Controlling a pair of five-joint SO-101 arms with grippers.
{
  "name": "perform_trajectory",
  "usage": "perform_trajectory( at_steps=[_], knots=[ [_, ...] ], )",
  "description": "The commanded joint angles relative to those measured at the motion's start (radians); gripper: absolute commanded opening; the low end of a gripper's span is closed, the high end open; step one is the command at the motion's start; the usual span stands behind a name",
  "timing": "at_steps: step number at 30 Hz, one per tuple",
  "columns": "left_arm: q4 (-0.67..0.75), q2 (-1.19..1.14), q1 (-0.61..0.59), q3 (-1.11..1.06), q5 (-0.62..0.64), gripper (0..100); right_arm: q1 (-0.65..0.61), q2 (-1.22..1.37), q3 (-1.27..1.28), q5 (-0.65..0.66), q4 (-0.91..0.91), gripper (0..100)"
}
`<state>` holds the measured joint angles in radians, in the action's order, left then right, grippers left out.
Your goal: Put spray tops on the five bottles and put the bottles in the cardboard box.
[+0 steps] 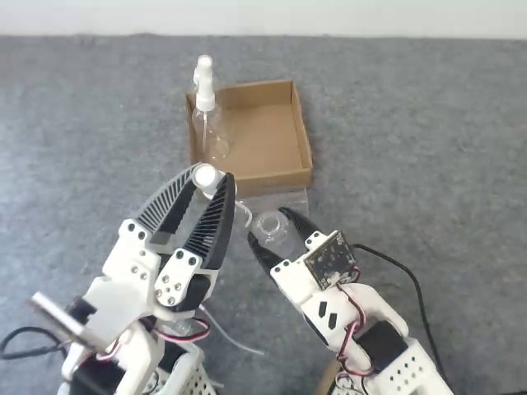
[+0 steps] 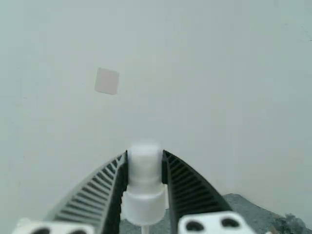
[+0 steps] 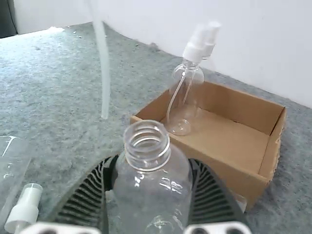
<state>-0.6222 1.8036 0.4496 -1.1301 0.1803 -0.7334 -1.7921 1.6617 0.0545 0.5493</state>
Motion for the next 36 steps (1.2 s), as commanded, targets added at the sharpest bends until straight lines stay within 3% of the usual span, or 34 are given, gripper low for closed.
perform_trajectory(
  at_steps=[1, 13, 22, 36],
  knots=[
    [0.005, 0.018, 0.012, 0.044, 0.015, 1, -0.015, -0.022, 0.018, 0.012, 0.004, 1.3],
    [0.006, 0.017, 0.012, 0.024, 0.014, 1, -0.015, -0.021, 0.018, 0.003, 0.005, 1.3],
    [0.120, 0.017, 0.040, -0.070, 0.011, 1, -0.061, -0.021, 0.018, 0.003, 0.005, 1.3],
    [0.123, 0.015, 0.083, -0.105, 0.006, 1, -0.059, -0.021, 0.018, 0.003, 0.005, 1.3]
  ],
)
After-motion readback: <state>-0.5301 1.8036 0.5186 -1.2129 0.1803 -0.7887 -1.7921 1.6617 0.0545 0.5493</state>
